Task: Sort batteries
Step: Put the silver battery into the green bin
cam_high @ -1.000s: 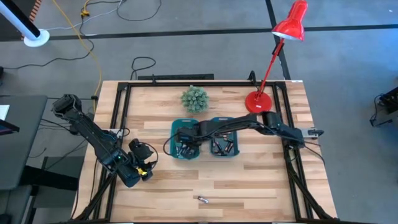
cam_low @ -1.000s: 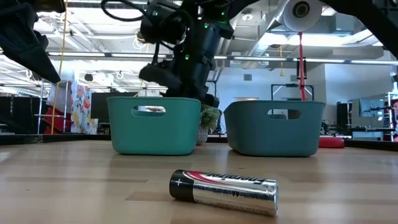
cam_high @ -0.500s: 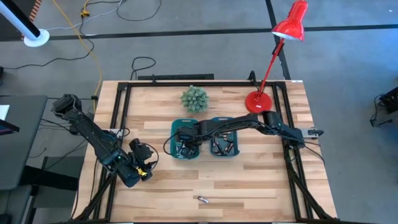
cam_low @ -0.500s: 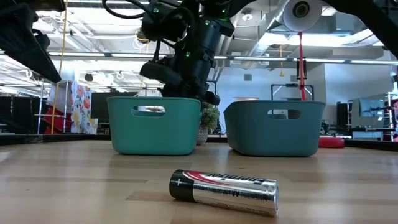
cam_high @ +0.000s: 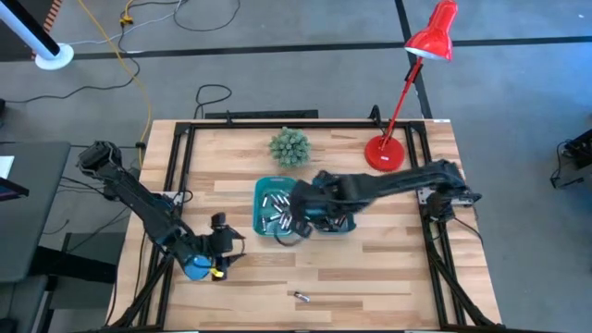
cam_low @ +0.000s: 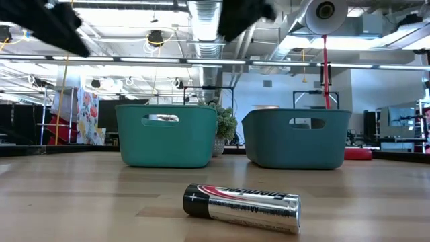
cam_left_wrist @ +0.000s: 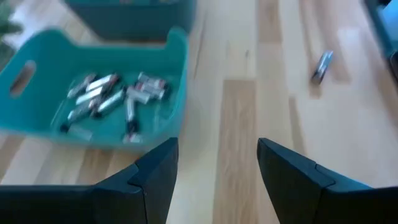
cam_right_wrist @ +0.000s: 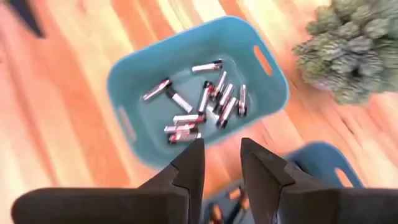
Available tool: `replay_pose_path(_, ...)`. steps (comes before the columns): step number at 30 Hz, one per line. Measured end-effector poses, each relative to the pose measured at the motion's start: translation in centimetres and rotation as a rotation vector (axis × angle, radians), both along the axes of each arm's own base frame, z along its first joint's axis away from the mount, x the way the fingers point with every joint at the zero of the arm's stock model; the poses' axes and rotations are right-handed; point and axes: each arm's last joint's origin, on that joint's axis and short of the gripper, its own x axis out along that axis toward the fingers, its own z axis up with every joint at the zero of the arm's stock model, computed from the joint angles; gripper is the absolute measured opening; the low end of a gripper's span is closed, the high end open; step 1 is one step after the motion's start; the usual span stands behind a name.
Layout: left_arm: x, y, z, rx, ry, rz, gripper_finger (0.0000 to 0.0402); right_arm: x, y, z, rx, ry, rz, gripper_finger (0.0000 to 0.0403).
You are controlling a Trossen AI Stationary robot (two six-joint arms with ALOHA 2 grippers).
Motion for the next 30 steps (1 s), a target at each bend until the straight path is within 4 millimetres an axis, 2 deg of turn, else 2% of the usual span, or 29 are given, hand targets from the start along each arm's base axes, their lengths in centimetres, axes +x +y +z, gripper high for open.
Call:
replay_pose_path(4, 1.8, -0.4, -0.1, -0.006, -0.052, -0.042, 0.0215, -3.1, 3.2, 2.5, -0.020, -0.018, 0.042, 0.0118)
replay_pose_path(8, 4.4, -1.2, -0.9, -0.001, -0.022, -0.115, 0.0215, -6.2, 6.5, 3.7, -0.050, -0.011, 0.051, 0.0118)
replay_pose_path(11, 6.7, -2.3, -1.5, 0.024, 0.027, -0.190, 0.0215, -8.3, 8.6, 3.5, -0.064, -0.001, 0.044, 0.0118)
replay_pose_path(14, 9.1, -3.7, -2.3, 0.056, 0.078, -0.266, 0.0215, -10.4, 10.0, 2.4, -0.038, 0.006, 0.031, 0.0118)
replay_pose_path(19, 13.0, -5.9, -3.4, 0.087, 0.125, -0.388, 0.0215, -13.9, 11.0, 0.7, 0.023, -0.029, 0.019, 0.0118)
replay_pose_path(22, 15.1, -6.9, -4.1, 0.076, 0.141, -0.444, 0.0215, -15.6, 11.2, 0.3, 0.109, -0.124, 0.070, 0.0118)
replay_pose_path(30, 19.3, -8.7, -5.8, 0.020, 0.159, -0.471, 0.0215, -19.7, 9.7, -1.5, 0.208, -0.336, 0.256, 0.0118)
